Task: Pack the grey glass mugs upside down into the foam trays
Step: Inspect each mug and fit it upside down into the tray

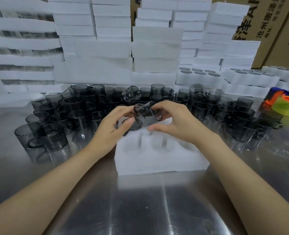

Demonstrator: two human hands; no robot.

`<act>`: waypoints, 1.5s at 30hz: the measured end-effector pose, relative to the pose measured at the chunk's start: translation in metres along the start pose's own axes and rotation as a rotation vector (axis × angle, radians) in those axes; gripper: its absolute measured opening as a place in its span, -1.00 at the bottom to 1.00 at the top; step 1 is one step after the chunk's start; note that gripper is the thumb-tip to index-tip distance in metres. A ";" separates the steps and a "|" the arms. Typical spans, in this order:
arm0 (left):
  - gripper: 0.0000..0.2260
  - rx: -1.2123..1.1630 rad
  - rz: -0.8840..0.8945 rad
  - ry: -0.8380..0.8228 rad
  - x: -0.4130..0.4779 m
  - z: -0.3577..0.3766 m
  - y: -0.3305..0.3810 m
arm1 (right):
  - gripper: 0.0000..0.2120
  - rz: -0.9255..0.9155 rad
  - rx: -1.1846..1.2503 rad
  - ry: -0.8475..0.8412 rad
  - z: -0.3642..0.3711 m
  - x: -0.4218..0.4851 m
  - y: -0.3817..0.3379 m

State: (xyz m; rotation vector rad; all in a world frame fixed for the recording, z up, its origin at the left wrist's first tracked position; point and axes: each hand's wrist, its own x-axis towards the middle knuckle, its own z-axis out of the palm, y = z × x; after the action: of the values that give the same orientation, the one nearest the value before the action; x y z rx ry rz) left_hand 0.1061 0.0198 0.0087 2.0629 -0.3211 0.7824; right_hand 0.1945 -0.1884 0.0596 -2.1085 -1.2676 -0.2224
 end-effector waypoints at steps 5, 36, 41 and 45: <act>-0.73 0.108 0.054 0.004 -0.001 0.000 0.003 | -0.48 0.012 0.133 0.119 0.001 -0.002 0.002; -0.73 0.012 -0.080 0.044 -0.005 0.004 0.004 | -0.65 0.144 0.037 -0.329 -0.001 0.003 0.005; -0.72 0.027 -0.077 0.042 -0.005 0.003 0.004 | -0.71 0.176 0.135 -0.360 -0.003 0.002 0.010; -0.73 0.037 -0.067 0.043 -0.005 0.003 0.002 | -0.74 0.168 0.121 -0.310 0.001 0.003 0.012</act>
State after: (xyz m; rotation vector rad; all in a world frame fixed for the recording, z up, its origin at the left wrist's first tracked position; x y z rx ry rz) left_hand 0.1026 0.0156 0.0060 2.0777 -0.2140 0.7962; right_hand 0.2058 -0.1895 0.0553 -2.1866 -1.2306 0.2580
